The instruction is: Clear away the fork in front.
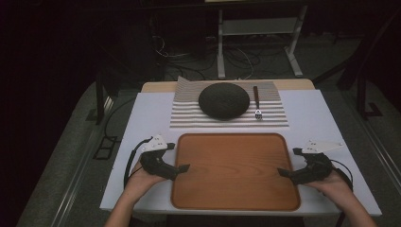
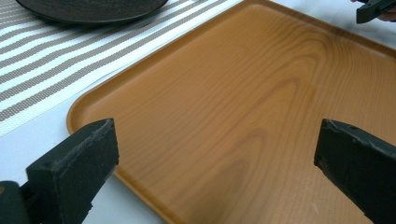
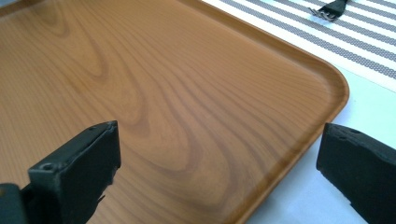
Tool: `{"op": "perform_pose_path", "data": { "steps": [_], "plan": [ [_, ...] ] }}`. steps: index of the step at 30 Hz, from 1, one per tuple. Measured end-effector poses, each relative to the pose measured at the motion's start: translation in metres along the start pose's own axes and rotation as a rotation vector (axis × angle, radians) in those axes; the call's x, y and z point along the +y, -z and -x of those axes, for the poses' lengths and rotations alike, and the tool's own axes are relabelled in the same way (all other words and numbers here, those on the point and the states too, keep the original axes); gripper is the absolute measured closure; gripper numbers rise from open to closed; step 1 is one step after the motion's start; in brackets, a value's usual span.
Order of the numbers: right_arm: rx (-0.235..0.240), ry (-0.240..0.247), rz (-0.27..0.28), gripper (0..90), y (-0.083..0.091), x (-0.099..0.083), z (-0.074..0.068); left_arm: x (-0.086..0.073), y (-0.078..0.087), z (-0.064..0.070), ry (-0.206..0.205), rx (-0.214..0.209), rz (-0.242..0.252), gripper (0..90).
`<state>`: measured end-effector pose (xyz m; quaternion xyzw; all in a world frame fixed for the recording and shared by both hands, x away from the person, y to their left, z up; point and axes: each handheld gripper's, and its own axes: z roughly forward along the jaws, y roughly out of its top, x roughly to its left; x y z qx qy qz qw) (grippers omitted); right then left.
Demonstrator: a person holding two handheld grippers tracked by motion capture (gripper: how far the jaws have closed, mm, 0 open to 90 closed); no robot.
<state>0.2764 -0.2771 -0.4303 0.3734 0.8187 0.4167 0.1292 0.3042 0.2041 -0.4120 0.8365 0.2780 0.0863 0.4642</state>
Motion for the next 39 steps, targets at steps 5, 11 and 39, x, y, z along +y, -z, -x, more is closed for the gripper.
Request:
{"op": "perform_pose_path", "data": {
  "steps": [5,11,39],
  "plan": [
    [-0.008,-0.026,0.001,0.0,0.001,0.000,0.002,0.000,-0.001,0.001,0.000,0.000,0.003,0.0],
    [-0.019,-0.041,-0.001,0.0,0.000,0.002,0.004,-0.001,-0.004,-0.001,0.009,-0.004,-0.009,0.1],
    [-0.070,-0.076,-0.068,0.0,-0.008,0.022,0.018,-0.001,-0.006,-0.003,0.021,-0.010,-0.008,0.0]
  ]
}}
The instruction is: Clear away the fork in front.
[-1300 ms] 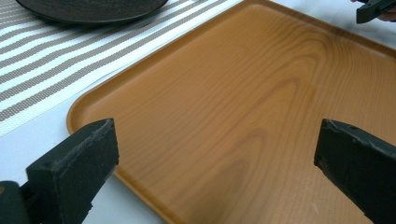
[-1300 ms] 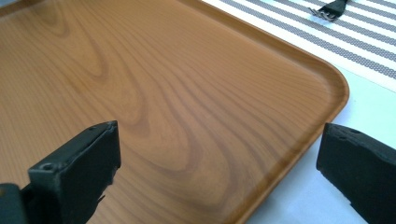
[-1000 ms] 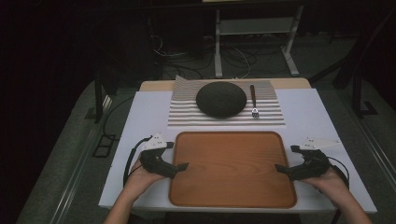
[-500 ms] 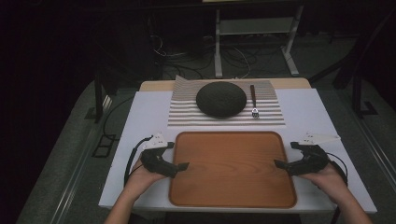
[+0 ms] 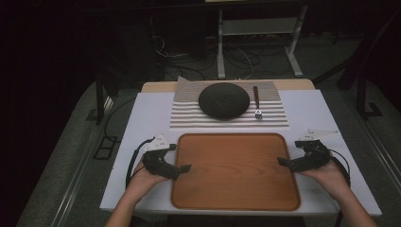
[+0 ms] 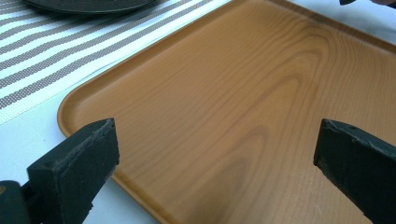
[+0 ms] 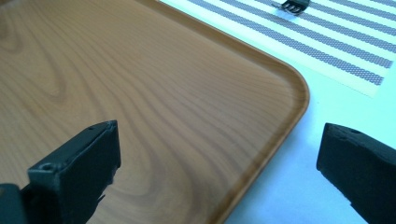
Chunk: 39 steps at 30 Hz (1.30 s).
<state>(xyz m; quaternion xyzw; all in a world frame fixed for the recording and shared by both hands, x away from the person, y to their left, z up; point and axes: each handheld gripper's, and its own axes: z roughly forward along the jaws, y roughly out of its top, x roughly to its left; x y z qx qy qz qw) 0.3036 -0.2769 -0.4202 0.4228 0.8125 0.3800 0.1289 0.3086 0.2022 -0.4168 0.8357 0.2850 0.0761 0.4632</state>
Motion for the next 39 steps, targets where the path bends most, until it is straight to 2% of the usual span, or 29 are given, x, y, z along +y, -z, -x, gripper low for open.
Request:
{"op": "perform_pose_path", "data": {
  "steps": [9,13,16,28,31,39],
  "plan": [
    [-0.001,0.009,-0.049,0.0,-0.010,0.008,0.008,0.000,-0.002,0.000,-0.004,0.002,-0.003,0.0],
    [0.003,-0.007,-0.043,0.0,-0.013,0.012,0.013,0.000,-0.002,-0.002,-0.004,0.003,-0.002,0.0],
    [0.007,-0.037,-0.040,0.0,-0.014,0.015,0.017,0.000,-0.002,-0.003,-0.003,0.004,-0.003,0.0],
    [0.016,-0.057,-0.069,0.0,-0.025,0.026,0.025,0.000,-0.003,-0.002,-0.003,-0.004,0.002,0.0],
    [0.016,-0.048,-0.080,0.0,-0.029,0.031,0.027,0.000,-0.003,-0.002,-0.002,-0.004,0.005,0.0],
    [0.018,-0.058,-0.061,0.0,-0.035,0.047,0.031,0.000,-0.004,-0.001,-0.002,-0.003,0.004,0.0]
  ]
}}
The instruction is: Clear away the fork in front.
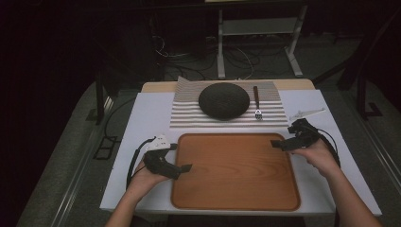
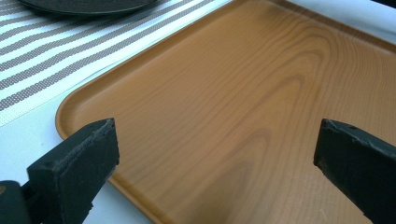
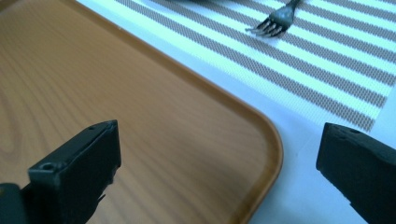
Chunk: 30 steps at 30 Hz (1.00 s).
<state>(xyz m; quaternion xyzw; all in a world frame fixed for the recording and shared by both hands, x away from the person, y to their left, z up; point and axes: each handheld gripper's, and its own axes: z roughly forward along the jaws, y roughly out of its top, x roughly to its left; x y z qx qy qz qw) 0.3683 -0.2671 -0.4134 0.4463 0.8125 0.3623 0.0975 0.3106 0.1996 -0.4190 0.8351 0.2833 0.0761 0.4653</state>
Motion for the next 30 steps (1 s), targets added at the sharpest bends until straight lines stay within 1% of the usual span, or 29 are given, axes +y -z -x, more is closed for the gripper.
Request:
{"op": "perform_pose_path", "data": {
  "steps": [3,11,14,17,20,23,30],
  "plan": [
    [0.002,0.003,0.002,0.0,-0.003,0.006,0.001,0.000,0.000,0.000,-0.001,0.000,-0.001,0.1],
    [-0.003,-0.010,0.002,0.0,-0.011,0.019,0.007,0.000,-0.001,0.000,-0.003,0.002,-0.002,0.0],
    [-0.007,-0.016,-0.007,0.0,-0.015,0.024,0.010,0.000,-0.001,0.001,-0.008,0.005,-0.006,0.1],
    [-0.010,-0.018,-0.012,0.0,-0.017,0.026,0.011,0.000,-0.002,0.001,-0.004,0.002,-0.005,0.0],
    [-0.020,-0.020,-0.016,0.0,-0.021,0.033,0.012,0.000,-0.002,0.001,-0.004,0.002,-0.008,0.0],
    [-0.022,-0.022,-0.020,1.6,-0.022,0.037,0.013,0.000,-0.002,0.001,0.000,0.003,-0.009,0.0],
    [-0.050,-0.031,-0.041,4.6,-0.029,0.054,0.018,0.000,-0.002,0.000,0.004,0.008,-0.007,0.0]
  ]
}}
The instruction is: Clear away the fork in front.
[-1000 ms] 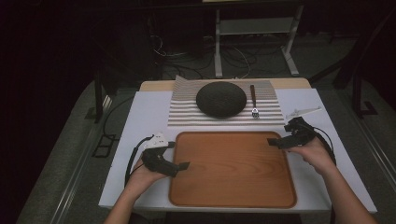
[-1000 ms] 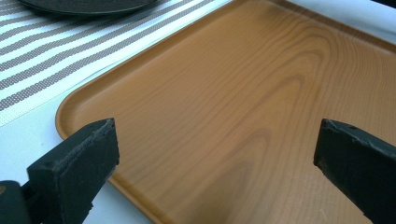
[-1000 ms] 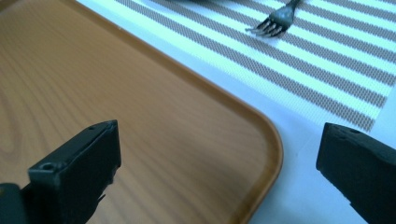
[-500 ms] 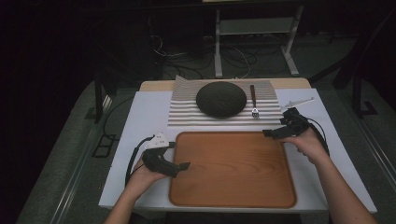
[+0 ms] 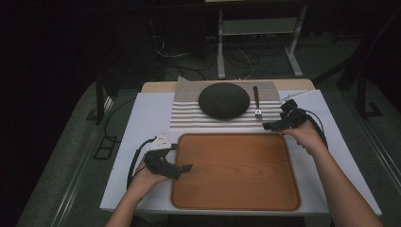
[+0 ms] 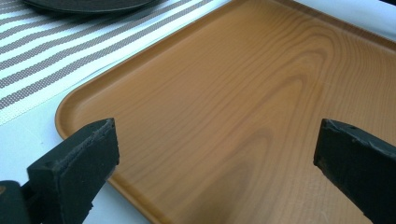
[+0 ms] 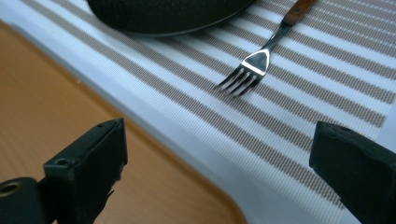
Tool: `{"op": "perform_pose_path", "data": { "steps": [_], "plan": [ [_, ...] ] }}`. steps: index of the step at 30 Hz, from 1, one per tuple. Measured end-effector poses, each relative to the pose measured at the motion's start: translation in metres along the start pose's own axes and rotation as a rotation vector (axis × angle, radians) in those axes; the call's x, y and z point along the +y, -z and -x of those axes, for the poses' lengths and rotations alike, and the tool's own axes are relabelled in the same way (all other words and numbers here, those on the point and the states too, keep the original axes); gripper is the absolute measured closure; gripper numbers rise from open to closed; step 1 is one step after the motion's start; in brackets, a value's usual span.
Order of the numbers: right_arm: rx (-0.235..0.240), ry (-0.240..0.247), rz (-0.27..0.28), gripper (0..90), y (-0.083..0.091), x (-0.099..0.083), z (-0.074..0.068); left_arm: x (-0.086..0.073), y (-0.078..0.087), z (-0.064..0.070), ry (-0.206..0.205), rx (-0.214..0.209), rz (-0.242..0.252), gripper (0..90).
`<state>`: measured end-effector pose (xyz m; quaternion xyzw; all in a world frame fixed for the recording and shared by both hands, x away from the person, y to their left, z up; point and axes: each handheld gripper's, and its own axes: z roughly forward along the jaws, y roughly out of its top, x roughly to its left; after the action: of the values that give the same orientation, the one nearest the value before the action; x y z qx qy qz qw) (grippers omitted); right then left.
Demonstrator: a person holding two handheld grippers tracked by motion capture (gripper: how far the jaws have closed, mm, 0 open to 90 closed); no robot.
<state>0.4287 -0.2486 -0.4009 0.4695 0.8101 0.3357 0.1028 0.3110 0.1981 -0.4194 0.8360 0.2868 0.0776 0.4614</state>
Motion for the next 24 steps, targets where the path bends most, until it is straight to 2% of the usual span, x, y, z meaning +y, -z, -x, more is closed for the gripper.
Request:
{"op": "perform_pose_path", "data": {
  "steps": [12,24],
  "plan": [
    [-0.057,-0.012,-0.046,14.1,-0.017,0.031,0.010,0.000,0.002,-0.001,0.005,0.002,0.006,0.0],
    [-0.054,-0.049,-0.097,27.4,-0.042,0.056,0.021,0.000,0.002,-0.002,0.013,0.006,0.013,0.1]
  ]
}}
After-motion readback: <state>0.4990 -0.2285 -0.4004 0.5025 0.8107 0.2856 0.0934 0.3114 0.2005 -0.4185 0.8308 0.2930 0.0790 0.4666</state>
